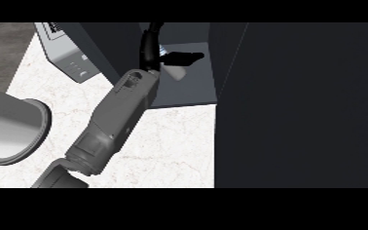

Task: Pick up the bottled water, place it into the cabinet and close the cabinet

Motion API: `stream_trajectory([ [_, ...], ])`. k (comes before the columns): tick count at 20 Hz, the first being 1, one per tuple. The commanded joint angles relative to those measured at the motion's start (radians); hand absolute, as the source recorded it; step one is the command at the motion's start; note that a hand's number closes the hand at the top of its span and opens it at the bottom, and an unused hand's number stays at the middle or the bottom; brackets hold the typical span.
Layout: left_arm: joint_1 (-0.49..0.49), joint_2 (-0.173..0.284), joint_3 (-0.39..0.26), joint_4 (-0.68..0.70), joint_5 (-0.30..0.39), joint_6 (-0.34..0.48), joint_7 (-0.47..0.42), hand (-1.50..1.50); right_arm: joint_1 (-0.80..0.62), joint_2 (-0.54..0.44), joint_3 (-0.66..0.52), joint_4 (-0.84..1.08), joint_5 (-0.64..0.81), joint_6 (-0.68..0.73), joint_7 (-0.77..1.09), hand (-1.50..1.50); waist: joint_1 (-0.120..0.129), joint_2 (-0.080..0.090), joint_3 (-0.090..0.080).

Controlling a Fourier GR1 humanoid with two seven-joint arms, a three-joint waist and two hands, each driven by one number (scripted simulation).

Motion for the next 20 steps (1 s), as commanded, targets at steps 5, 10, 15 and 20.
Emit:
stream_trajectory([
  [5, -0.042, -0.013, 0.026, 0.036, 0.086, -0.100, -0.182, -1.50, -0.006, 0.011, 0.001, -0.121, -0.034, -0.055, 0.055, -1.50, 0.007, -0.007, 0.001],
  [10, -0.063, -0.014, 0.018, 0.053, 0.145, -0.126, -0.200, -1.50, 0.006, -0.013, -0.034, -0.186, -0.081, -0.092, 0.102, -1.50, 0.009, -0.010, 0.000],
  [15, 0.028, -0.014, -0.075, -0.028, 0.229, -0.097, -0.238, -1.50, 0.021, 0.008, -0.030, -0.146, -0.048, -0.044, 0.085, -1.50, 0.023, -0.022, 0.002],
  [20, 0.155, -0.014, -0.198, -0.184, 0.317, -0.139, -0.211, -1.50, -0.036, -0.011, -0.040, -0.185, -0.085, -0.150, 0.151, -1.50, 0.053, -0.026, 0.001],
])
